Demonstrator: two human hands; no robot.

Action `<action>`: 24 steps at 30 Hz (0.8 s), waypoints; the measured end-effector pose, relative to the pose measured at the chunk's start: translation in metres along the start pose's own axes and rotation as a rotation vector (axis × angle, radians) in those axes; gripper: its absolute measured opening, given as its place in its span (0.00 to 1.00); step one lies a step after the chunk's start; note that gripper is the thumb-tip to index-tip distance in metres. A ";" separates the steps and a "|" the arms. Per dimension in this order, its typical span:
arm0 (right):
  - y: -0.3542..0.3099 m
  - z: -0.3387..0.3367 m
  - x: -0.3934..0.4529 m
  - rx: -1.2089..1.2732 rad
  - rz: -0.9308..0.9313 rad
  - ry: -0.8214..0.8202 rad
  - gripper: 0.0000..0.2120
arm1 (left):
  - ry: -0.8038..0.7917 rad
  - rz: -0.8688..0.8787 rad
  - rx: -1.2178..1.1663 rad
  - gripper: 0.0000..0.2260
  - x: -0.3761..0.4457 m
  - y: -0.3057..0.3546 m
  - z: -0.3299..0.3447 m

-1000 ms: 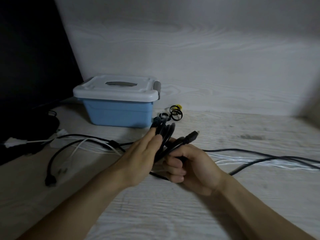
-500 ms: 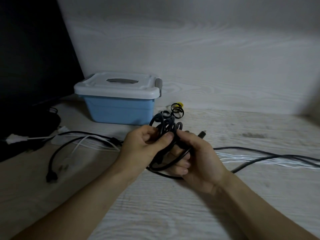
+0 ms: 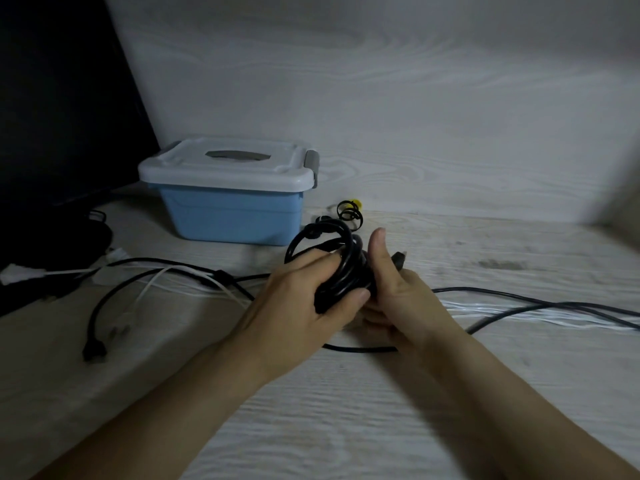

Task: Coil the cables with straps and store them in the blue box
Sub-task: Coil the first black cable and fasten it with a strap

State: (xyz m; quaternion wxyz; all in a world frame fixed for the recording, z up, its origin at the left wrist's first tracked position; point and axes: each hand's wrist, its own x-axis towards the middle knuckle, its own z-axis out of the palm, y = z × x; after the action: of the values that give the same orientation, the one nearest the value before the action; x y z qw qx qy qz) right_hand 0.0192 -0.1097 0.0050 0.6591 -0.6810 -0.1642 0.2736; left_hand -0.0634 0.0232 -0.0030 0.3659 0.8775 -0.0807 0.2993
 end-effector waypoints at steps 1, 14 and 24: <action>0.000 0.000 0.000 -0.021 -0.048 0.019 0.33 | 0.008 -0.006 0.020 0.06 0.000 0.000 0.000; 0.002 -0.001 -0.006 -0.387 -0.559 -0.091 0.14 | 0.190 -0.075 0.165 0.08 0.008 -0.011 -0.019; -0.005 0.000 -0.012 -0.388 -0.645 0.104 0.15 | -0.087 0.037 0.222 0.10 0.003 -0.001 -0.024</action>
State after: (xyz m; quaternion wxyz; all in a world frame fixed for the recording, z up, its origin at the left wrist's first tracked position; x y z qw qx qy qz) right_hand 0.0103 -0.1168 0.0122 0.5775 -0.7195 -0.3854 -0.0193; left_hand -0.0714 0.0406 0.0118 0.2573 0.9231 -0.0790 0.2746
